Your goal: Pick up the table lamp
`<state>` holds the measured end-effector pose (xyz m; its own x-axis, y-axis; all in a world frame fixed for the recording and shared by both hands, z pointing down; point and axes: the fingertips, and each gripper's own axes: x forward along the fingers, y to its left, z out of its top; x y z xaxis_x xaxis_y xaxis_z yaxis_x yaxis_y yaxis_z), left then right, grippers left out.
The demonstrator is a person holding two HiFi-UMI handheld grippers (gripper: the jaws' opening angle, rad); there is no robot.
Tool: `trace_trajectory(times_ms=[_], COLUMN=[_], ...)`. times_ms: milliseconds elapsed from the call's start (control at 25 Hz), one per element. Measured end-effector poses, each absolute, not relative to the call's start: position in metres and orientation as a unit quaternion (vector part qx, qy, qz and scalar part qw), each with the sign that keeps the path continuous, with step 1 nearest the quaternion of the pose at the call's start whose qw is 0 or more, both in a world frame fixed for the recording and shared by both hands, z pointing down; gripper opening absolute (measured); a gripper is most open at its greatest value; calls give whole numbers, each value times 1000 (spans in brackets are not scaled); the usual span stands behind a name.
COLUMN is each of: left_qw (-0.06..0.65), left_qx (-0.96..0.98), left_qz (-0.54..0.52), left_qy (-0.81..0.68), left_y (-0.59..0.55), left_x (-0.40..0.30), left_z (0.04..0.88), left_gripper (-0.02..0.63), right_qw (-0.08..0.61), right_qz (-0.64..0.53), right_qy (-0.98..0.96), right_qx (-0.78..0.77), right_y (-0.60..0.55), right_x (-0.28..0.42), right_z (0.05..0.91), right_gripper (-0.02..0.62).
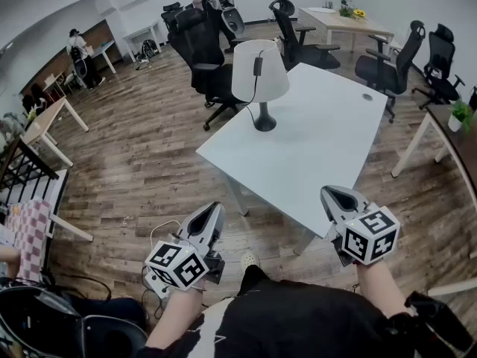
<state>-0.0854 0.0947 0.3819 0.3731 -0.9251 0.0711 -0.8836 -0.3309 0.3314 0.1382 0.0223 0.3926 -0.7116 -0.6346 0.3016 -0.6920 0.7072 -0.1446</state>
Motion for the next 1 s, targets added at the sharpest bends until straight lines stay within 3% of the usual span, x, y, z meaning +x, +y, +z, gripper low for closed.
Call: trace_trajectory(times_ms=[1000], left_qw=[176], left_qx=[849], left_qz=[-15], left_qy=[-498], left_y=[-90], left_x=[-148], left_z=[395], left_gripper=[15], right_qw=[126], right_qz=[148], right_qy=[-891], right_qx=[411], right_y=[-110], right_x=[60], right_z=[408], right_gripper=[15])
